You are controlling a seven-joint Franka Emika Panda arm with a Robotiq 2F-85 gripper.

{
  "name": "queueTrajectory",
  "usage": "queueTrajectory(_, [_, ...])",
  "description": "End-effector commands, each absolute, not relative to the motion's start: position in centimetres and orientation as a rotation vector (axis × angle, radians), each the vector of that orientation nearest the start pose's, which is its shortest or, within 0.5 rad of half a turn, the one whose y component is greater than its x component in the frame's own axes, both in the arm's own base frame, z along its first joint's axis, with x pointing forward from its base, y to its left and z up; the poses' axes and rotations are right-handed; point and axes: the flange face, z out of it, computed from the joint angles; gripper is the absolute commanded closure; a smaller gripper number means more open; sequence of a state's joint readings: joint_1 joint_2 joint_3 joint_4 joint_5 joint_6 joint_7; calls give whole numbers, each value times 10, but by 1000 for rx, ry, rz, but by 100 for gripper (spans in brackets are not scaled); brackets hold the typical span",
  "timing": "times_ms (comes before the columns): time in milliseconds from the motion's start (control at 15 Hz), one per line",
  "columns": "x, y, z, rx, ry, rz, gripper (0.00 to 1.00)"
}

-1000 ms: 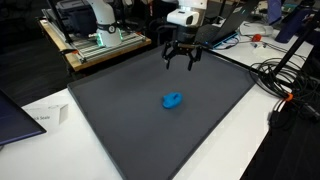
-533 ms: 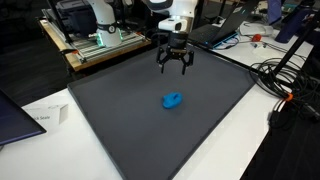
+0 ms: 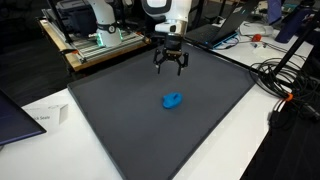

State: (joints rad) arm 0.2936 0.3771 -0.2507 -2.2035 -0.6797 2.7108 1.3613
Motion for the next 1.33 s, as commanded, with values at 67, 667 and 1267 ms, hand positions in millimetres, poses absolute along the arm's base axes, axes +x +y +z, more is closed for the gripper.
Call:
queueTrajectory(67, [548, 50, 210, -3119, 1131, -673, 0])
queueTrajectory(667, [544, 59, 173, -3106, 1098, -749, 0])
queueTrajectory(1267, [544, 65, 156, -3078, 1178, -873, 0])
